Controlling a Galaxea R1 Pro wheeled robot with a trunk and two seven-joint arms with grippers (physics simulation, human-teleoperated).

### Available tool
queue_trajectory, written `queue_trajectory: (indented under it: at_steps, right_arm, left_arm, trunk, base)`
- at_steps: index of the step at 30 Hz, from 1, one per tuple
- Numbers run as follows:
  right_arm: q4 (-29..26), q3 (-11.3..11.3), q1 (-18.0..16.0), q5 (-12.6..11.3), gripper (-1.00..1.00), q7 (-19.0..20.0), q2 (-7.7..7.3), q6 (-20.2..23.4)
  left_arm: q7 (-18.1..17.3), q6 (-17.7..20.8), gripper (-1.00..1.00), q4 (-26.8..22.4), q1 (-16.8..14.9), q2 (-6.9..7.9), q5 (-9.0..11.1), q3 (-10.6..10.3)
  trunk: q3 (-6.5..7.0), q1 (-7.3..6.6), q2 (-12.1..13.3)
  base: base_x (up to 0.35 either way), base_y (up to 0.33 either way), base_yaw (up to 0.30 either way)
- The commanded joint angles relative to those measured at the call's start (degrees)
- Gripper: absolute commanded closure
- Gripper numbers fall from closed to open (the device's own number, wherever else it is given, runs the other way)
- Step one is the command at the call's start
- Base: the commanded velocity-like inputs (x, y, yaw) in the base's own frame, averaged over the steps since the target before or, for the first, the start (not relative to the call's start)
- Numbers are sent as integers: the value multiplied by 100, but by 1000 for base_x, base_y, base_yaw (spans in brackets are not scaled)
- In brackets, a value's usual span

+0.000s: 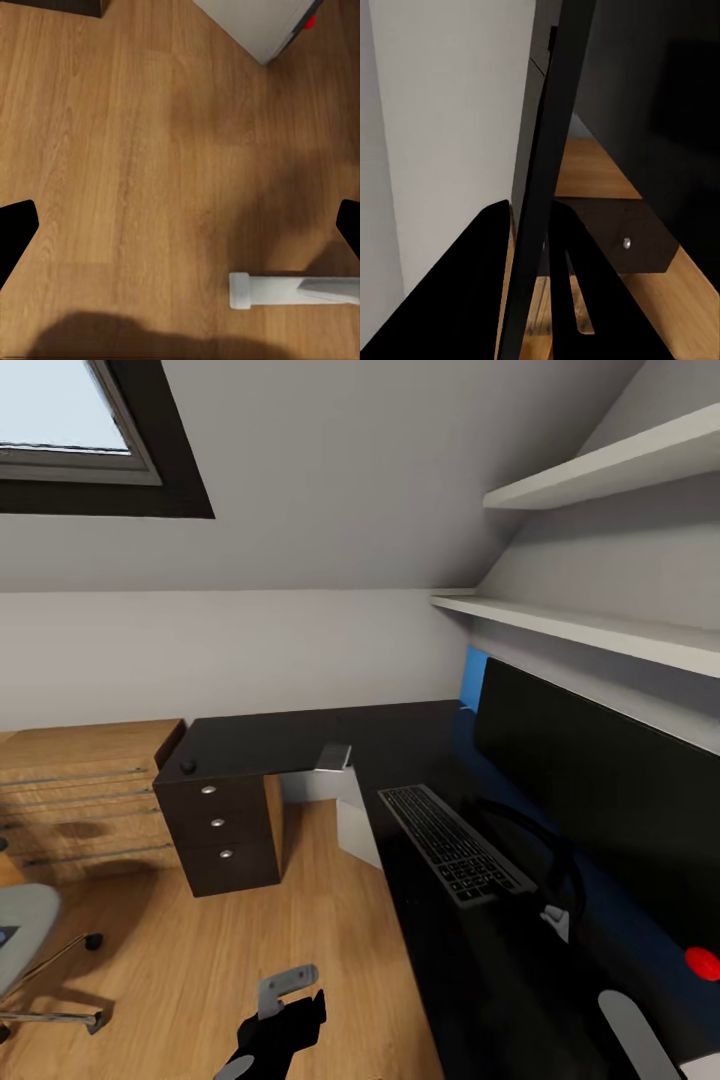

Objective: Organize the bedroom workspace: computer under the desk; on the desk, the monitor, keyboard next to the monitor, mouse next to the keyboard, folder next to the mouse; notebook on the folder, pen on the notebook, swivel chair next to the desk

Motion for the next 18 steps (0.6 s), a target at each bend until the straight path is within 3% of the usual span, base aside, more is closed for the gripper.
queue_trajectory:
  at_steps: [1, 18]
  right_arm:
    - [3, -10, -3, -26, 100, 28, 1, 32]
    - [20, -20, -3, -28, 100, 35, -7, 36]
  left_arm:
    - [44, 17, -100, -8, -6, 6, 29, -8]
    - [44, 17, -100, -8, -6, 2, 29, -14]
  trunk:
    - [-7, -1, -5]
    - [-7, -1, -5]
  base:
    - [-57, 0, 0]
    - [-9, 0, 0]
